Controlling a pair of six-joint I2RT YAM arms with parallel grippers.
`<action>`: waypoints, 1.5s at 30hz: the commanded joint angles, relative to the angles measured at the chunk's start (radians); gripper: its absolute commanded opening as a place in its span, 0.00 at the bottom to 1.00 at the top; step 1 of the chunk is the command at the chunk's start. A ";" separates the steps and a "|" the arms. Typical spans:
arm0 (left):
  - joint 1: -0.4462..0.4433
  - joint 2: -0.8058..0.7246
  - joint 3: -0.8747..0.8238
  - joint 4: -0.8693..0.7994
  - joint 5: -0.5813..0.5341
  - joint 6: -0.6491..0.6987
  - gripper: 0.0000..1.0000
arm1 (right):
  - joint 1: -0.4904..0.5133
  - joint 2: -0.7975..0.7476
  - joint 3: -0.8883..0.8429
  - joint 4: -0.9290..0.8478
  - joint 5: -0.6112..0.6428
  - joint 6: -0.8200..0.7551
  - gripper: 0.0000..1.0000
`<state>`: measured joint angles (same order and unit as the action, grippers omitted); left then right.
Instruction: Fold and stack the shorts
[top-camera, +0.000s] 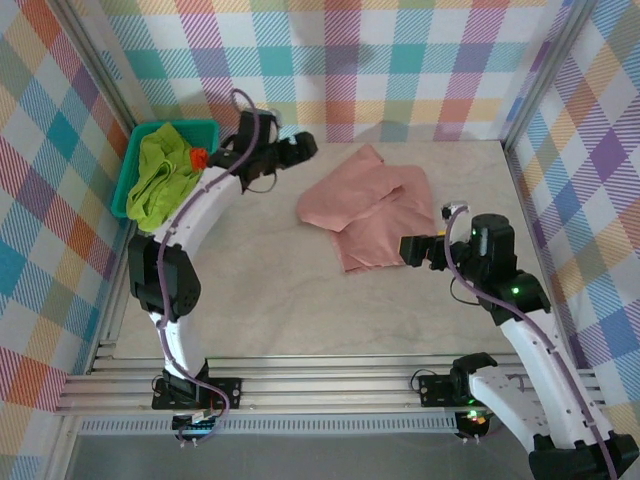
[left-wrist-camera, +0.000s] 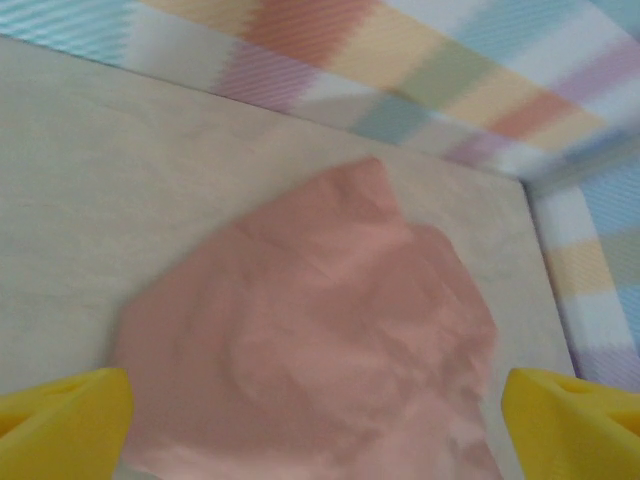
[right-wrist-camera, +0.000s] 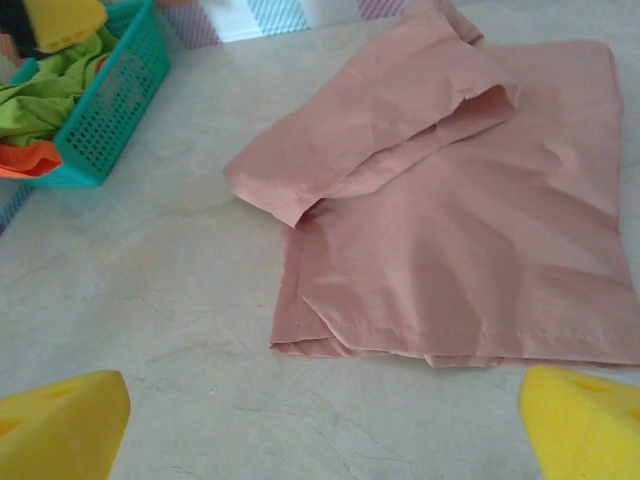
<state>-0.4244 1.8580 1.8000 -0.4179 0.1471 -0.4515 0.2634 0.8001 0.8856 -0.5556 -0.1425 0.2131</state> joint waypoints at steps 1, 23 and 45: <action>-0.155 -0.100 -0.029 0.002 -0.019 0.110 0.94 | -0.002 0.044 0.048 -0.047 0.054 0.047 0.99; -0.366 0.768 0.859 -0.176 -0.361 0.251 0.83 | -0.291 0.036 -0.091 0.013 -0.251 0.261 0.99; -0.365 0.896 0.896 -0.044 -0.463 0.300 0.40 | -0.292 0.020 -0.096 -0.002 -0.249 0.223 0.99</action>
<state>-0.7868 2.7850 2.6511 -0.4713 -0.2859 -0.1608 -0.0212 0.8291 0.7998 -0.5659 -0.3798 0.4557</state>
